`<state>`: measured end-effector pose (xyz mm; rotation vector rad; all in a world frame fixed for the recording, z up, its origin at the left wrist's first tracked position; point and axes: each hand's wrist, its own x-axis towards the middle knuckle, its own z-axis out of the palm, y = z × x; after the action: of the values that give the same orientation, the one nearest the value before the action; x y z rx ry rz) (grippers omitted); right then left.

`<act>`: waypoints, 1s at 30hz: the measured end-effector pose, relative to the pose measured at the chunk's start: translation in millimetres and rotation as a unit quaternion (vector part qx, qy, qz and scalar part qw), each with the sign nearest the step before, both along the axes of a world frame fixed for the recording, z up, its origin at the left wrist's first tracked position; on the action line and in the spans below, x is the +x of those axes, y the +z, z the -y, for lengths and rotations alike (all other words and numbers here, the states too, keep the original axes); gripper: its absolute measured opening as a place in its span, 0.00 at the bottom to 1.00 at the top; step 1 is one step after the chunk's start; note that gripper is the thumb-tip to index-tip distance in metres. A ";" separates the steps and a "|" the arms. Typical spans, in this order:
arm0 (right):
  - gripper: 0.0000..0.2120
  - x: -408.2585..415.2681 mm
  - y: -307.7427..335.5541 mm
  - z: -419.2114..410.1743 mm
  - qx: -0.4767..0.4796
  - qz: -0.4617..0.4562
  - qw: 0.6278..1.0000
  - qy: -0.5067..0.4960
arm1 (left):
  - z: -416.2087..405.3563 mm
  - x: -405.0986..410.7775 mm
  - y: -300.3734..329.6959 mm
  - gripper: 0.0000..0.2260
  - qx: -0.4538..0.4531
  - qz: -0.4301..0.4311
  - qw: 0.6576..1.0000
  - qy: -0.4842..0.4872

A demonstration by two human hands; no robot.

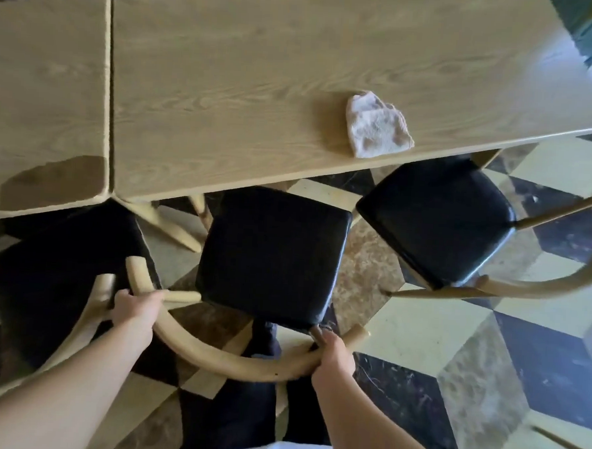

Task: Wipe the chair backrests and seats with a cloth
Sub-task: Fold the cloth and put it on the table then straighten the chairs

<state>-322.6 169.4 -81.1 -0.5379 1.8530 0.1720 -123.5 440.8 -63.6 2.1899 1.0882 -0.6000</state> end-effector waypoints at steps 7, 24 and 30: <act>0.32 3.5 1.9 -0.7 -0.009 0.001 1.000 -0.025 | -14.3 22.1 -34.7 0.41 -0.055 -0.056 0.990 0.118; 0.15 36.2 21.7 90.5 -0.042 0.034 0.990 0.129 | 15.4 0.6 -51.2 0.33 -0.136 -0.017 0.976 0.169; 0.13 72.0 9.7 156.4 -0.060 0.054 0.976 0.203 | 53.9 -10.3 -69.3 0.28 -0.205 -0.004 0.961 0.188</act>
<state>-250.5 13.0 -71.5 -0.9904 1.6366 0.2967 -133.8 386.9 -132.9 1.5790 1.2189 -0.5974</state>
